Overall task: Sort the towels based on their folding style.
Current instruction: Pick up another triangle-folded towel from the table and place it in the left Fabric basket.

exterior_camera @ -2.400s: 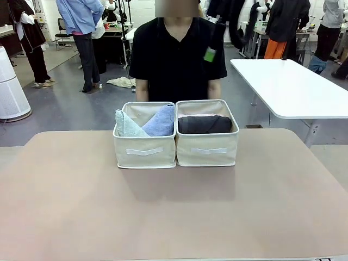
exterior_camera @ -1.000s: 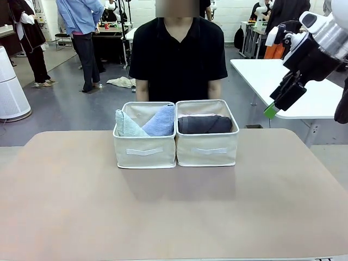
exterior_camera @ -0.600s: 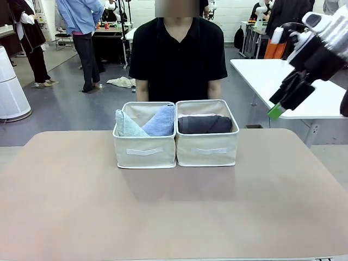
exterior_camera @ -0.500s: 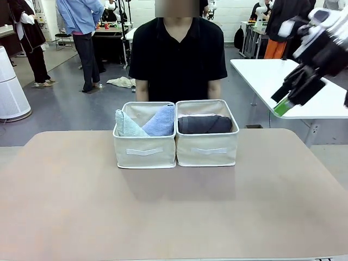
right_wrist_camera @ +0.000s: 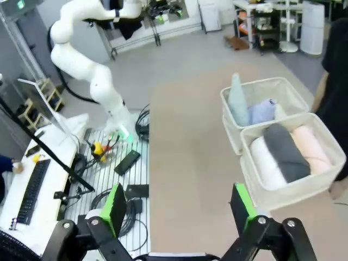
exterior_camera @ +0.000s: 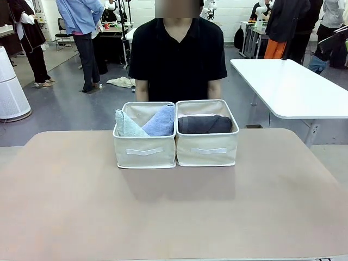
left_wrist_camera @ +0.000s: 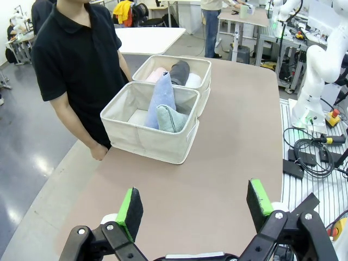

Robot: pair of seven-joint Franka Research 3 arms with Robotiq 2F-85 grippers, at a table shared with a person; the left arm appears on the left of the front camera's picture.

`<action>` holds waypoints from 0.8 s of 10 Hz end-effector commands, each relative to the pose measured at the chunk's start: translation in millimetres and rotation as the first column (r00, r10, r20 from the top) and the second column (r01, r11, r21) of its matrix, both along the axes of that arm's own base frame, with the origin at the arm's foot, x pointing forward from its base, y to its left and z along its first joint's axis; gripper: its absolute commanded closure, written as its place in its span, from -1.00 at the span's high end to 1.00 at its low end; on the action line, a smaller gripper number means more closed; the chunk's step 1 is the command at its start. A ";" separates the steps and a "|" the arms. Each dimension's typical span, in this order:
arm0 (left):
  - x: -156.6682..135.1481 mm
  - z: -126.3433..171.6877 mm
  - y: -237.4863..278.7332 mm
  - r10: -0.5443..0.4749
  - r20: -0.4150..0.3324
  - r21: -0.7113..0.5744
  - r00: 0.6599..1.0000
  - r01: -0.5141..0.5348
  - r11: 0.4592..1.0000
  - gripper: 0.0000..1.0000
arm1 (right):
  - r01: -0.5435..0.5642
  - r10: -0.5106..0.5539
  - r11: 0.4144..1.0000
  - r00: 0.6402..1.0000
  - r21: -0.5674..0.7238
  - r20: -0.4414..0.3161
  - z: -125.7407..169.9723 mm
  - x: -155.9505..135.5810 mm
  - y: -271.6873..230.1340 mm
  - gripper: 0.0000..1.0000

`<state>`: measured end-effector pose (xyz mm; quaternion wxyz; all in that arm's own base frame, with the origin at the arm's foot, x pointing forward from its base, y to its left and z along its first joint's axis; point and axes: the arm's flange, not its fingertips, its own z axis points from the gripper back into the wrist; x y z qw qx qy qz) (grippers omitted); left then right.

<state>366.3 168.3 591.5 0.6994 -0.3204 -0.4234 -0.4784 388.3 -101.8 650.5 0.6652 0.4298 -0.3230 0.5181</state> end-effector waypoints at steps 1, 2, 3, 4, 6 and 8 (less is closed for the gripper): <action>0.1 1.2 0.1 -0.006 0.022 -0.019 1.000 0.006 1.000 1.00 | 0.048 -0.049 0.999 0.996 0.027 0.068 -30.6 2.7 -18.3 1.00; 0.1 1.2 0.1 -0.006 0.022 -0.019 1.000 0.006 1.000 1.00 | 0.075 -0.078 0.996 0.993 0.040 0.086 -43.4 0.5 -33.7 1.00; 0.1 1.2 0.1 -0.006 0.022 -0.019 1.000 0.006 1.000 1.00 | 0.106 -0.111 0.994 0.984 0.039 0.139 -52.4 -4.2 -47.7 1.00; 0.1 1.2 0.1 -0.006 0.022 -0.019 1.000 0.006 1.000 1.00 | 0.131 -0.136 0.991 0.967 0.037 0.214 -59.7 -10.8 -58.8 1.00; 0.1 1.2 0.1 -0.006 0.022 -0.019 1.000 0.006 1.000 1.00 | 0.108 -0.112 0.994 0.978 0.033 0.173 -70.5 -18.4 -67.1 1.00; 0.1 1.2 0.1 -0.006 0.022 -0.019 1.000 0.006 1.000 1.00 | 0.120 -0.123 0.992 0.977 0.027 0.173 -64.0 -14.3 -78.0 1.00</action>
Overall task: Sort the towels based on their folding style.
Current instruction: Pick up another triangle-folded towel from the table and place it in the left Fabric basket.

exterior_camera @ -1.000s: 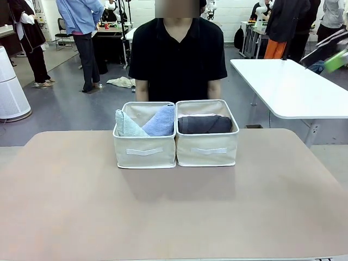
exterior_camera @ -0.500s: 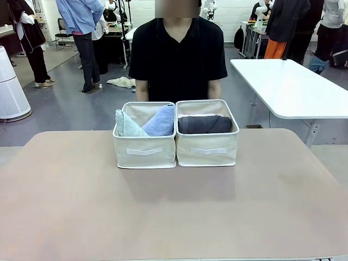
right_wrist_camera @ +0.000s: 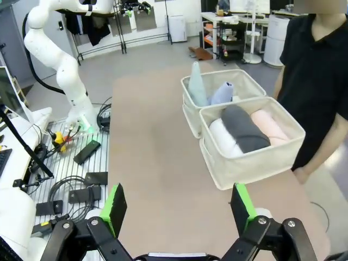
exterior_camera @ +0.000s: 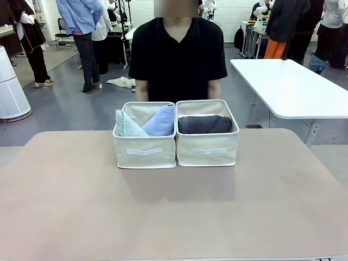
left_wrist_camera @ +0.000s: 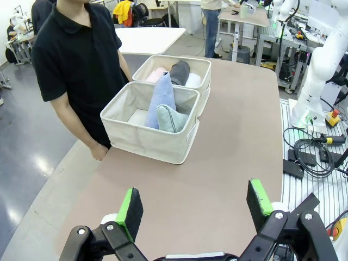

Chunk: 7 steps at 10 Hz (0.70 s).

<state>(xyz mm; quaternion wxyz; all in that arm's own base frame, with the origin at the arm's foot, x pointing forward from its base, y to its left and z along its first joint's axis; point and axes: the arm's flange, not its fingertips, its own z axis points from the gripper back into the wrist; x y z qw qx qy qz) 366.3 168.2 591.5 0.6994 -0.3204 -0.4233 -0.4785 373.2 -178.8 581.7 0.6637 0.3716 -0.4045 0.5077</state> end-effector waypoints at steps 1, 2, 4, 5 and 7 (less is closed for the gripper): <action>0.0 1.2 0.2 -0.006 0.022 -0.019 1.000 0.006 1.000 1.00 | 0.002 -0.002 1.000 1.000 0.001 0.015 4.9 0.9 -1.0 1.00; 0.0 1.2 0.2 -0.006 0.022 -0.019 1.000 0.006 1.000 1.00 | 0.002 -0.002 1.000 1.000 0.001 0.015 4.9 0.9 -1.0 1.00; 0.0 1.2 0.2 -0.006 0.022 -0.019 1.000 0.006 1.000 1.00 | 0.002 -0.002 1.000 1.000 0.001 0.015 4.9 0.9 -1.0 1.00; 0.0 1.2 0.2 -0.006 0.022 -0.019 1.000 0.006 1.000 1.00 | 0.002 -0.002 1.000 1.000 0.001 0.015 4.9 0.9 -1.0 1.00; 0.0 1.2 0.2 -0.006 0.022 -0.019 1.000 0.006 1.000 1.00 | 0.002 -0.002 1.000 1.000 0.001 0.015 4.9 0.9 -1.0 1.00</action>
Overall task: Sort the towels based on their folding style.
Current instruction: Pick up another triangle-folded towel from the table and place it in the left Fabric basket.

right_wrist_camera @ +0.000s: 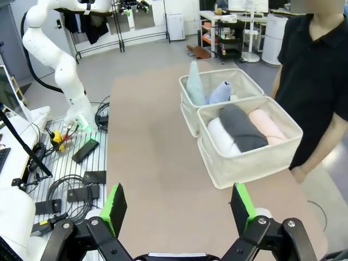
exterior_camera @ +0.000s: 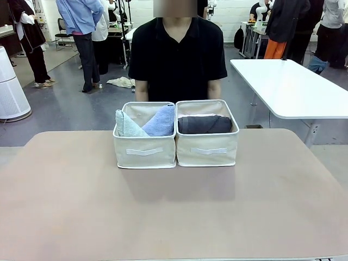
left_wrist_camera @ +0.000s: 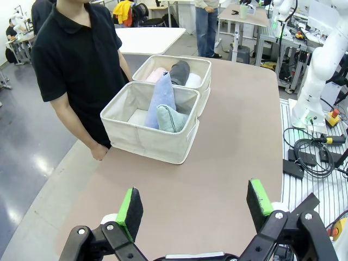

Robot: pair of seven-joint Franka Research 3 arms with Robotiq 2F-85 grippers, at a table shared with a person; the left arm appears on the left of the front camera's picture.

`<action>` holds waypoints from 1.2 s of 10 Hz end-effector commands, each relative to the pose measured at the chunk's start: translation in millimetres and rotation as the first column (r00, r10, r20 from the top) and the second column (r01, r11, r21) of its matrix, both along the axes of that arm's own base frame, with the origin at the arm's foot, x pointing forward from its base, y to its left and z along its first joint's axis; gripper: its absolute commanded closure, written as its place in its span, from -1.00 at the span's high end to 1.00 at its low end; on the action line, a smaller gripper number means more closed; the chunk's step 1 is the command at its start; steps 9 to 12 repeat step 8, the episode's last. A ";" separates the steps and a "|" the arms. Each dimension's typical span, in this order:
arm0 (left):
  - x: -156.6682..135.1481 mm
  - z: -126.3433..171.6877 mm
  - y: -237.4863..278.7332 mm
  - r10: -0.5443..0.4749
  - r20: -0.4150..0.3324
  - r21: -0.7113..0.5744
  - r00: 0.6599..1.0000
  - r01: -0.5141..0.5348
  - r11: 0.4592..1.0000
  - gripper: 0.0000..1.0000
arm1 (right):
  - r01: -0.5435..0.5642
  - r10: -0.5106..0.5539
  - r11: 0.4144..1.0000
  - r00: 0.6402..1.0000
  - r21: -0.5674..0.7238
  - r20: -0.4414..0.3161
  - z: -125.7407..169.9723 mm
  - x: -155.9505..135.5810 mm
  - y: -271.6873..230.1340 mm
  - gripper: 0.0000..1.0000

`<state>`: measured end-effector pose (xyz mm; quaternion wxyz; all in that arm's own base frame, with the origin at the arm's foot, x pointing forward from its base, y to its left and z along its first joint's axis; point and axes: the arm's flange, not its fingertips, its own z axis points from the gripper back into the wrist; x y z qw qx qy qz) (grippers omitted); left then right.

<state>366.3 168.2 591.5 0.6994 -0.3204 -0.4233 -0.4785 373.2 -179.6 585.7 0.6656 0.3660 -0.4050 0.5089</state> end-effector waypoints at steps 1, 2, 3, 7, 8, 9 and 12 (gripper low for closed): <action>0.0 1.2 0.2 -0.006 0.022 -0.019 1.000 0.006 1.000 1.00 | -0.003 0.003 1.000 1.000 0.010 0.009 0.8 0.8 -0.2 1.00; 0.0 1.2 0.2 -0.006 0.022 -0.019 1.000 0.006 1.000 1.00 | -0.003 0.003 1.000 1.000 0.010 0.009 0.8 0.8 -0.2 1.00; 0.0 1.2 0.2 -0.006 0.022 -0.019 1.000 0.006 1.000 1.00 | -0.003 0.003 1.000 1.000 0.010 0.009 0.8 0.8 -0.2 1.00; 0.0 1.2 0.2 -0.006 0.022 -0.019 1.000 0.006 1.000 1.00 | -0.003 0.003 1.000 1.000 0.010 0.009 0.8 0.8 -0.2 1.00; 0.0 1.2 0.2 -0.006 0.022 -0.019 1.000 0.006 1.000 1.00 | -0.003 0.003 1.000 1.000 0.010 0.009 0.8 0.8 -0.2 1.00; 0.0 1.2 0.2 -0.006 0.022 -0.019 1.000 0.006 1.000 1.00 | -0.003 0.003 1.000 1.000 0.010 0.009 0.8 0.8 -0.2 1.00; 0.0 1.2 0.2 -0.006 0.022 -0.019 1.000 0.006 1.000 1.00 | -0.003 0.003 1.000 1.000 0.010 0.009 0.8 0.8 -0.2 1.00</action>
